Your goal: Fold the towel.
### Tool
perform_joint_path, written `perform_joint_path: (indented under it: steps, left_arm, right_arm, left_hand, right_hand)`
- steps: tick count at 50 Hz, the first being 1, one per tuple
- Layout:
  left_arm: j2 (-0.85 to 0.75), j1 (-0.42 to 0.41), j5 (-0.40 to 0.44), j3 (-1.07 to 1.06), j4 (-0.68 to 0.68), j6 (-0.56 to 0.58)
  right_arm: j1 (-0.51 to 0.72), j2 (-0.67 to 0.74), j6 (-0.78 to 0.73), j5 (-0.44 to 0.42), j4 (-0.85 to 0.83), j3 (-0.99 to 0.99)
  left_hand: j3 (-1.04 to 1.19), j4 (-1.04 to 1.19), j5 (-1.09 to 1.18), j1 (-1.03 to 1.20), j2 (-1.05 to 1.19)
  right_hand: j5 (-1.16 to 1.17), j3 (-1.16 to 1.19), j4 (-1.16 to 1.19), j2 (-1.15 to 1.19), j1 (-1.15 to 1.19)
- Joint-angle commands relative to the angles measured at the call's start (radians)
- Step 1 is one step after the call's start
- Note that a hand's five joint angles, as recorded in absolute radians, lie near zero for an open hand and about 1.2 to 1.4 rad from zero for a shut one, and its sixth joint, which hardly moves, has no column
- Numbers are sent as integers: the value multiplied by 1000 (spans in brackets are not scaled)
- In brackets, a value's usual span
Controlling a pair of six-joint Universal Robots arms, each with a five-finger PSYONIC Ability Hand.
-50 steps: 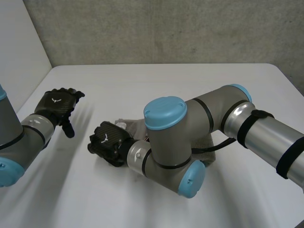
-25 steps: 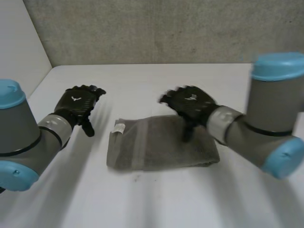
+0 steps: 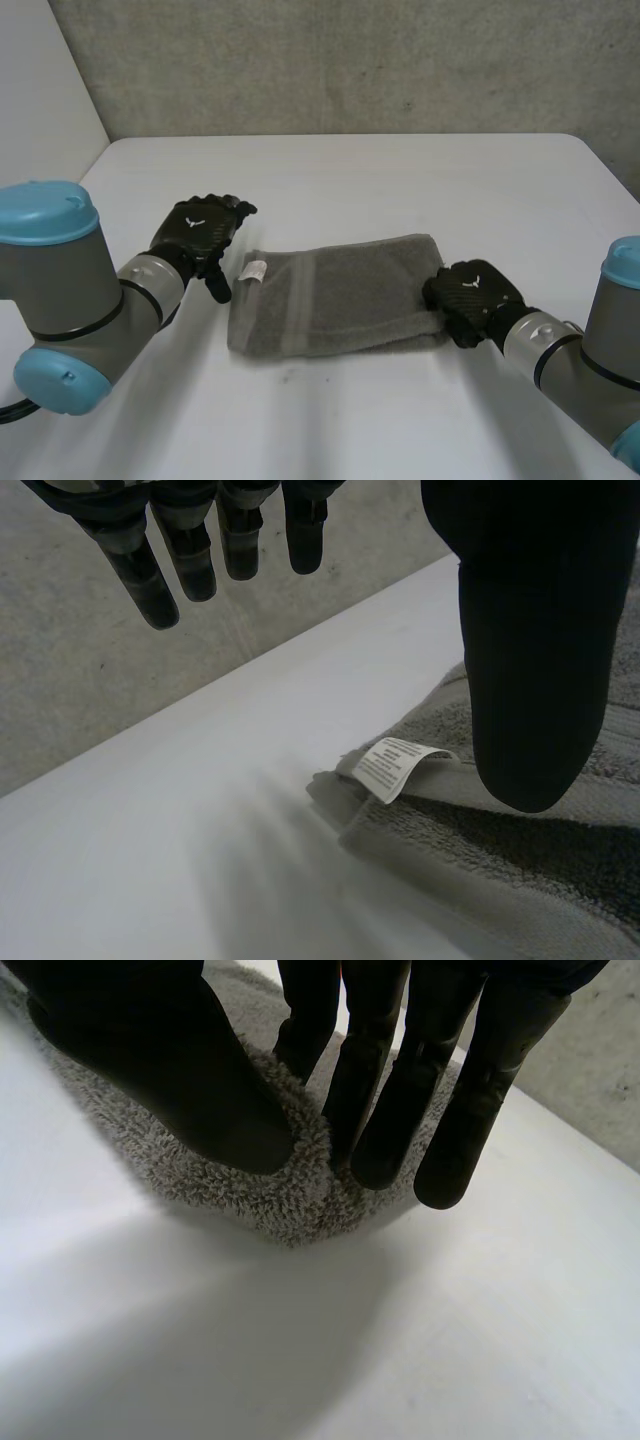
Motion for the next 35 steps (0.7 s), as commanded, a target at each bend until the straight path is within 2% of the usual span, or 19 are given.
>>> perform_joint_path:
  steps: [1,3,6,8,9,11,12,14,15,17,19,22,26,27,28,29,30,34,35]
  left_arm:
    - [44,11,0,-35,-3,-10]
    - [83,29,-1,-47,-4,-10]
    - [108,50,-1,-56,-4,-10]
    - [156,88,0,-82,-4,-11]
    - [156,88,0,-82,-4,-11]
    - [199,118,3,-107,-3,-14]
    - [199,119,3,-107,-3,-14]
    - [231,146,6,-131,-1,-16]
    - [231,146,6,-131,-1,-16]
    - [255,174,8,-154,3,-17]
    - [265,186,9,-165,5,-16]
    - [269,197,13,-182,7,-16]
    - [269,198,13,-190,8,-14]
    - [269,198,13,-191,10,-16]
    - [266,198,13,-188,10,-16]
    - [266,198,13,-188,10,-16]
    - [259,194,13,-184,10,-16]
    - [252,169,11,-154,13,-27]
    - [252,169,11,-154,13,-27]
  right_arm:
    - [25,-14,4,27,-60,-108]
    - [139,-20,21,56,-31,-231]
    - [215,-3,35,67,-2,-312]
    - [347,110,47,67,87,-484]
    - [347,111,47,67,87,-485]
    - [449,230,44,58,202,-667]
    - [450,230,44,58,203,-668]
    - [536,357,42,49,299,-839]
    - [536,357,42,49,299,-839]
    - [595,504,41,47,382,-1000]
    - [606,552,35,55,417,-1060]
    - [608,612,10,67,471,-1137]
    - [603,609,13,67,488,-1151]
    - [599,592,30,69,491,-1148]
    - [599,568,60,67,494,-1142]
    - [599,568,61,67,494,-1142]
    - [597,533,108,67,494,-1122]
    - [526,378,243,63,460,-966]
    - [525,377,243,63,460,-965]
  left_hand:
    - [13,14,-21,11,17]
    - [10,11,-24,8,14]
    - [10,11,-24,8,14]
    - [10,11,-24,8,14]
    - [10,11,-24,8,14]
    - [7,8,-27,5,11]
    - [7,8,-27,5,11]
    - [7,8,-27,5,11]
    - [7,8,-27,5,11]
    - [7,8,-27,5,11]
    - [6,7,-28,4,10]
    - [6,7,-28,4,10]
    - [6,7,-28,4,10]
    - [6,7,-28,4,10]
    - [6,7,-28,4,10]
    - [6,7,-28,4,10]
    - [6,7,-28,4,10]
    - [7,8,-27,5,11]
    - [7,8,-27,5,11]
  right_hand:
    - [241,229,229,233,73]
    - [241,229,229,233,73]
    - [241,229,229,233,73]
    - [241,229,229,233,73]
    - [241,229,229,233,73]
    - [241,229,229,233,73]
    - [241,229,229,233,73]
    - [241,229,229,233,73]
    - [241,229,229,233,73]
    - [241,229,229,233,73]
    - [241,229,229,233,73]
    - [241,229,229,233,73]
    - [241,229,229,233,73]
    - [24,12,12,16,-144]
    - [-641,-653,-653,-649,-809]
    - [-647,-660,-660,-656,-815]
    - [-981,-993,-993,-989,-1149]
    - [-981,-993,-993,-989,-1149]
    - [-981,-993,-993,-989,-1149]
